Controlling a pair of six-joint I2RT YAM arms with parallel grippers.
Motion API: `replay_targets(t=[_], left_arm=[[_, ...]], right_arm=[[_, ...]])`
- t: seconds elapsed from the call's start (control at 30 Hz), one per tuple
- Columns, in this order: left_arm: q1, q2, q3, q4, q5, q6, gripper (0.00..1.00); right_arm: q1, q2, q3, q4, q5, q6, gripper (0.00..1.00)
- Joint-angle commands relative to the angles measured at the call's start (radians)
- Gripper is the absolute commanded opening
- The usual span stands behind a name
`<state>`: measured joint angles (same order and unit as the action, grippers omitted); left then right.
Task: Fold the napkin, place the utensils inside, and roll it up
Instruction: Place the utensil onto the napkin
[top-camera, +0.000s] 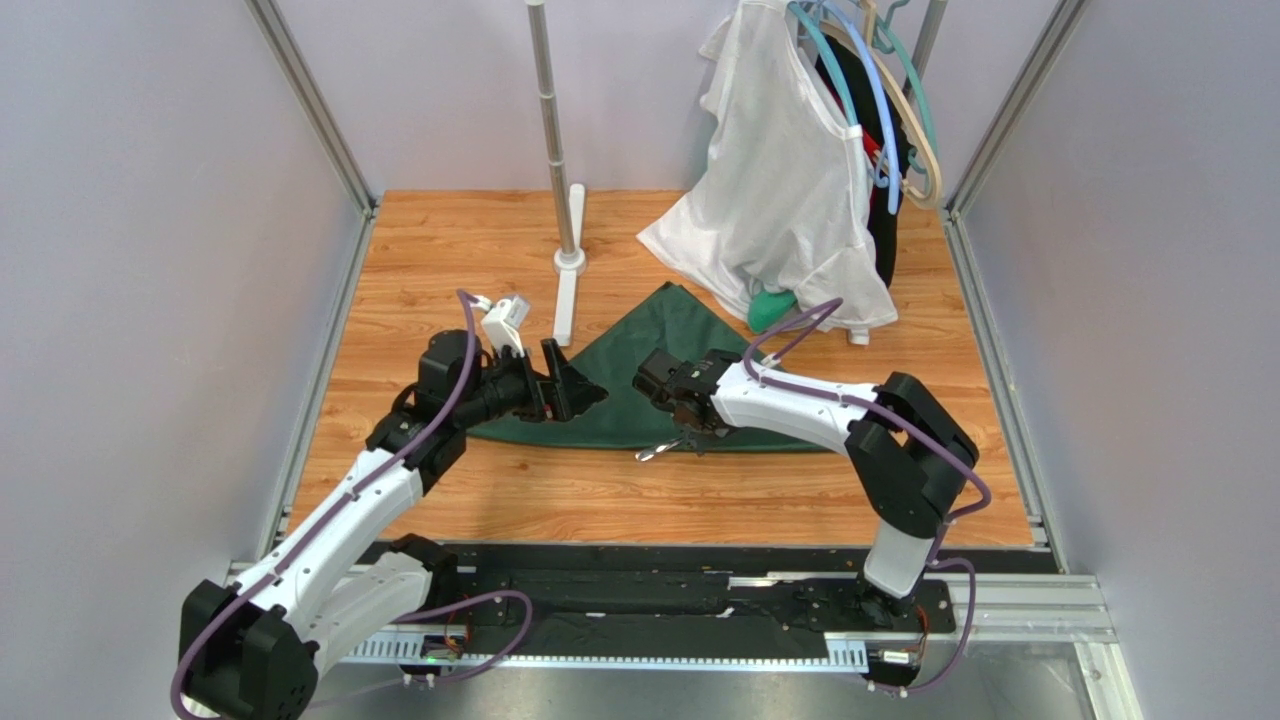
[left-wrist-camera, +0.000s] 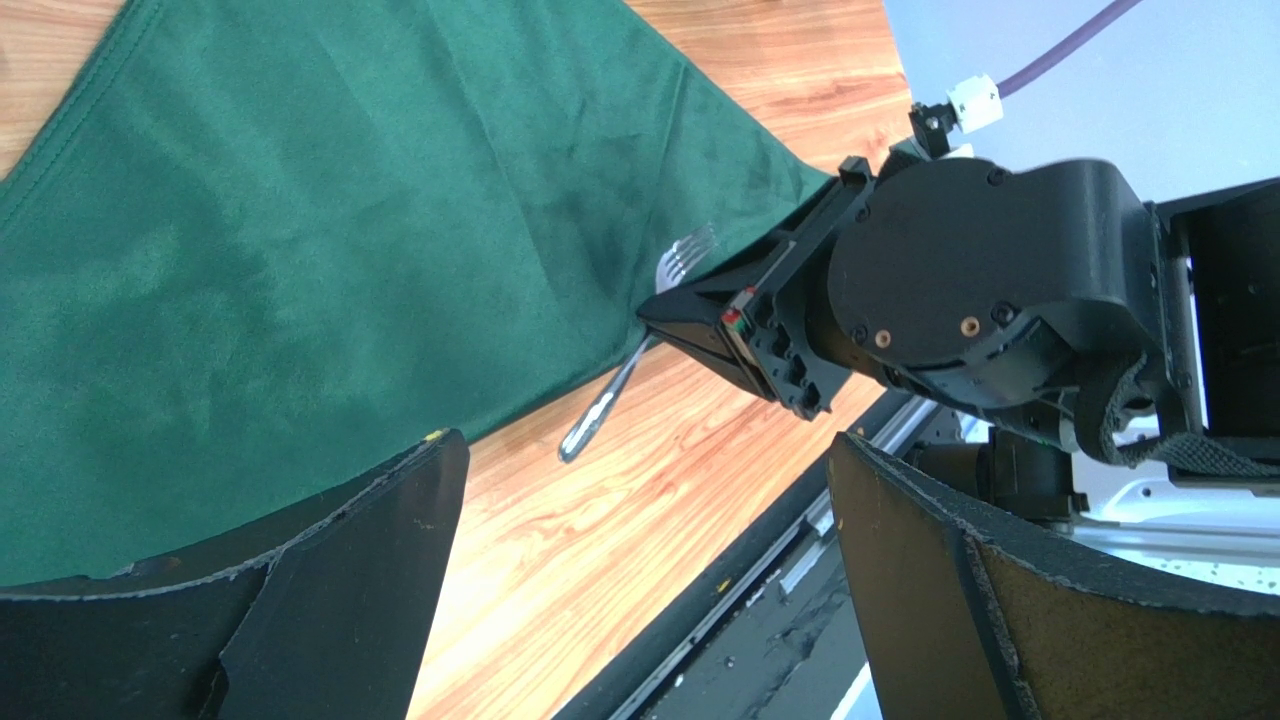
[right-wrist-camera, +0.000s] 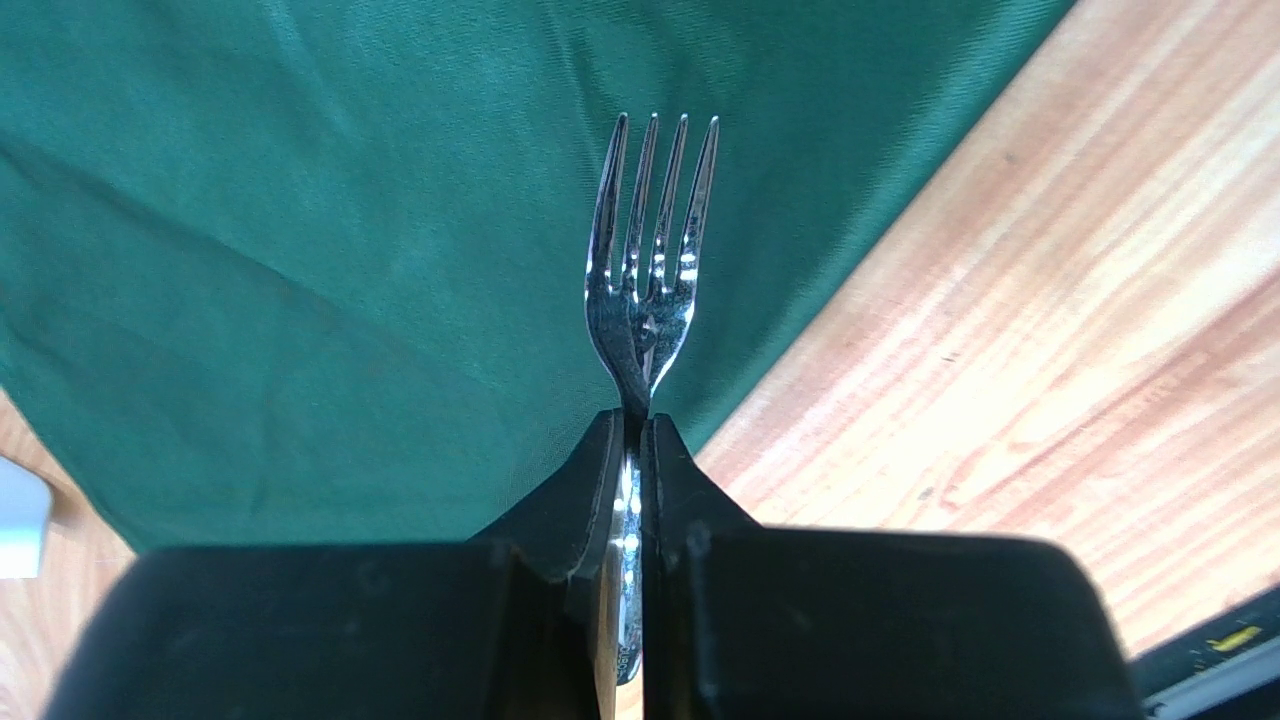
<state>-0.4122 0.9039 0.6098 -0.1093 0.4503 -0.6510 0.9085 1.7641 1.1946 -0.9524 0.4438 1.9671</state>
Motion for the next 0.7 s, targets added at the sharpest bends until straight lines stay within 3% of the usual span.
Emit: replay_targets(t=[0.0, 0.57, 0.67], left_arm=[[-0.004, -0.022, 0.011, 0.008, 0.002, 0.008, 0.98], [-0.004, -0.042, 0.005, -0.009, -0.015, 0.016, 0.99], [-0.004, -0.046, 0.005, -0.013, -0.018, 0.017, 0.99]], right_arm=[[-0.017, 0.03, 0.034, 0.058, 0.018, 0.457, 0.0], [-0.02, 0.054, -0.01, 0.187, -0.042, 0.536, 0.0], [-0.02, 0.058, -0.009, 0.201, -0.033, 0.544, 0.04]])
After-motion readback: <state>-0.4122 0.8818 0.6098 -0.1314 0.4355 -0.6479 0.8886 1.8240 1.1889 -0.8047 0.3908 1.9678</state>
